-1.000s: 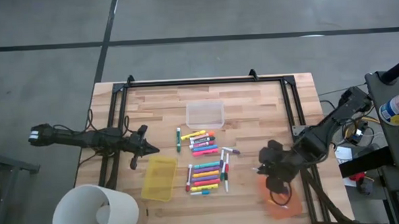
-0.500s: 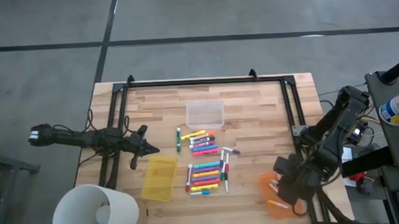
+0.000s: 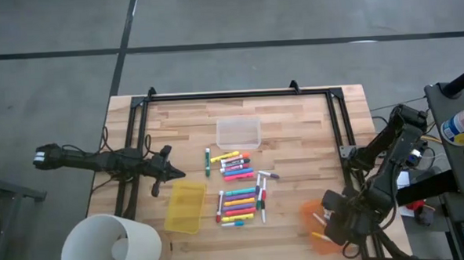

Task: Pick & Place Markers
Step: Put the top small blue highlighter pen into the orange bin

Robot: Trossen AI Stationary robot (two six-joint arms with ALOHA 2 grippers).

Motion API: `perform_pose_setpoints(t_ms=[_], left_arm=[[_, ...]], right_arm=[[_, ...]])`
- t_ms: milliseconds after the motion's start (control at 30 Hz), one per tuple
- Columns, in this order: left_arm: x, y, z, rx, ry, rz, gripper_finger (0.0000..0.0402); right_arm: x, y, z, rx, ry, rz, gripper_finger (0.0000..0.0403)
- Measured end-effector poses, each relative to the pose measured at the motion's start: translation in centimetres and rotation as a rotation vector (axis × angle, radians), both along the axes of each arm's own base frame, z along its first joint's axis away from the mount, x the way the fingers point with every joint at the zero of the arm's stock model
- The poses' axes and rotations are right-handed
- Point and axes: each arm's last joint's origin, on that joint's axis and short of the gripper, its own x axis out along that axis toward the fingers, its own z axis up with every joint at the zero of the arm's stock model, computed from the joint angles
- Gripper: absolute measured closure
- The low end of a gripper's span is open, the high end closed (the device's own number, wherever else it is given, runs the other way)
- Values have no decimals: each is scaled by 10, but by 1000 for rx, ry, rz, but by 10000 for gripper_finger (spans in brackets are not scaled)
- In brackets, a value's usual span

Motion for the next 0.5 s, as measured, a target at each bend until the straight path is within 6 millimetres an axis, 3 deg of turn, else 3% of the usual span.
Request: perform_pose_setpoints(t_ms=[500], left_arm=[[0,0,0,0,-1,0,401]], right_arm=[[16,24,-46,-125,63,75,380]])
